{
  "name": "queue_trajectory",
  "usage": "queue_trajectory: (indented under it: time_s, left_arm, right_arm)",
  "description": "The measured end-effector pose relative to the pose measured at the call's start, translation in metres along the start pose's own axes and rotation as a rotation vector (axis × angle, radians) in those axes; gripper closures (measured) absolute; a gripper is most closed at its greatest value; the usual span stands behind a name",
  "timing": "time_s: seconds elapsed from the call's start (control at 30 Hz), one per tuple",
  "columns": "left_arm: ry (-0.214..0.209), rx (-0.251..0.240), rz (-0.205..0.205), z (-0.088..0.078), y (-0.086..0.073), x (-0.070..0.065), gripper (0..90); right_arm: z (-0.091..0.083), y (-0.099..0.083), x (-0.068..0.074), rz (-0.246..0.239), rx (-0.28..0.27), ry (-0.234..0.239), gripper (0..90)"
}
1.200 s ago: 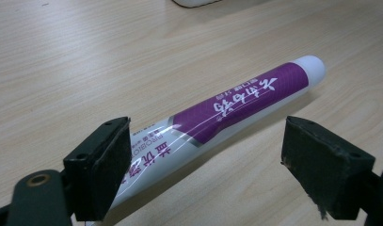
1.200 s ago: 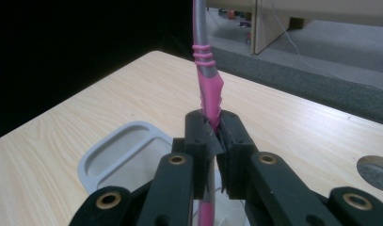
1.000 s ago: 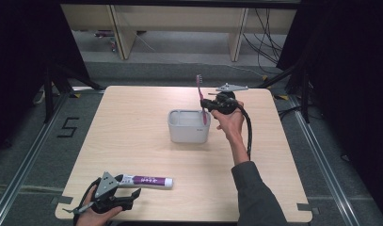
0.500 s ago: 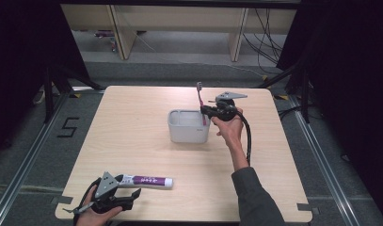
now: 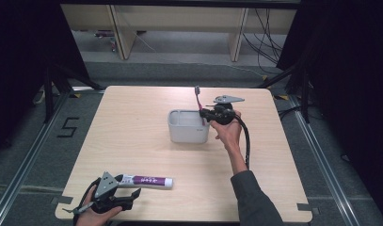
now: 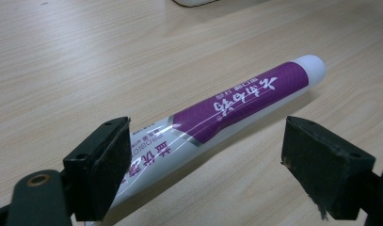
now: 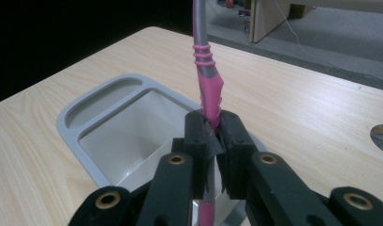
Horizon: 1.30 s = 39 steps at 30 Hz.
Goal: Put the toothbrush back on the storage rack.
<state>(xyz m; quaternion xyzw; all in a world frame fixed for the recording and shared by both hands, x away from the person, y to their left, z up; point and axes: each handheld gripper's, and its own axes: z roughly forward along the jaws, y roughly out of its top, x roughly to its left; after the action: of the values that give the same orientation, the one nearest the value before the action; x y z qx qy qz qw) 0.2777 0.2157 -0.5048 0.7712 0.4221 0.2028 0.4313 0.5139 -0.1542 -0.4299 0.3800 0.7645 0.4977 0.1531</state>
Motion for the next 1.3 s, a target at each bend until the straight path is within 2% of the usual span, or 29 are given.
queue_trajectory:
  time_s: [0.07,0.1,0.2,0.23,0.3,0.4,0.47,0.5,0.6,0.63,0.67,0.7,0.77,0.83,0.93,0.97,1.0,1.07,1.1,1.2,1.3]
  left_arm:
    - [0.001,0.001,0.000,0.000,0.000,0.000,16.2]
    - [0.005,0.004,0.000,0.000,0.000,0.000,16.2]
    - [0.007,0.006,0.000,-0.001,0.000,0.000,16.1]
    - [0.004,0.002,0.000,0.000,0.000,0.000,16.2]
    - [-0.001,-0.001,-0.001,0.000,0.000,0.000,16.2]
    - [0.005,0.003,0.000,-0.001,0.000,0.000,16.2]
    - [0.006,0.003,0.000,-0.001,0.000,0.000,16.2]
    - [0.006,0.004,0.001,-0.001,0.000,0.000,16.2]
    - [0.001,0.003,0.001,0.000,0.000,0.000,16.1]
    - [0.001,0.001,0.003,0.000,0.000,-0.001,16.2]
    - [0.001,0.001,0.003,0.000,0.000,-0.001,16.1]
    - [0.001,0.002,0.002,0.000,0.000,0.000,16.2]
    - [0.000,0.000,0.000,0.000,0.000,0.000,16.2]
    - [0.006,0.001,-0.001,-0.001,0.000,0.000,16.1]
    - [0.004,0.003,0.000,0.000,0.000,0.000,16.2]
    - [0.001,-0.001,-0.001,0.000,0.000,0.000,16.2]
    - [0.003,0.000,0.000,0.000,0.000,0.000,16.2]
    - [0.002,0.000,0.001,0.000,0.000,0.000,16.2]
    - [0.003,0.002,0.002,0.000,0.000,0.000,16.2]
    - [0.004,0.003,0.003,0.001,0.000,0.000,16.2]
    - [0.006,0.006,0.002,0.001,0.000,0.000,16.1]
  right_arm:
    - [0.000,0.000,0.000,0.002,0.005,-0.003,83.5]
    - [0.000,0.000,-0.002,-0.034,0.007,0.002,83.5]
    - [-0.001,0.000,-0.002,-0.021,0.015,-0.011,83.4]
    - [-0.001,0.000,-0.001,-0.004,0.019,0.003,83.4]
    - [0.000,-0.001,-0.003,-0.031,0.004,0.002,83.2]
    - [-0.002,-0.001,-0.003,-0.029,0.009,-0.014,82.9]
    - [-0.001,-0.001,-0.003,-0.015,0.018,-0.003,82.8]
    - [-0.001,-0.002,-0.002,0.009,0.010,0.001,82.1]
    - [-0.002,-0.002,-0.004,0.004,0.008,0.001,80.3]
    - [-0.003,-0.002,-0.005,0.010,0.006,-0.008,78.9]
    - [-0.003,-0.002,-0.005,0.026,0.005,0.004,78.7]
    - [-0.005,-0.001,-0.007,-0.002,0.001,-0.013,78.4]
    - [-0.006,-0.001,-0.007,0.009,-0.007,-0.004,73.5]
    - [-0.009,0.000,-0.006,0.036,-0.012,-0.012,62.3]
    - [-0.015,0.001,-0.008,0.006,-0.015,-0.021,50.4]
    - [-0.020,0.000,-0.007,0.032,-0.010,-0.010,47.1]
    - [-0.022,0.000,-0.006,0.028,-0.019,-0.018,44.5]
    - [-0.027,0.000,-0.006,0.033,-0.024,-0.021,42.8]
    - [-0.036,-0.002,-0.007,0.035,-0.012,-0.018,40.3]
    - [-0.047,-0.005,-0.009,0.009,-0.008,-0.025,39.9]
    - [-0.059,-0.010,-0.010,0.014,0.000,-0.020,39.2]
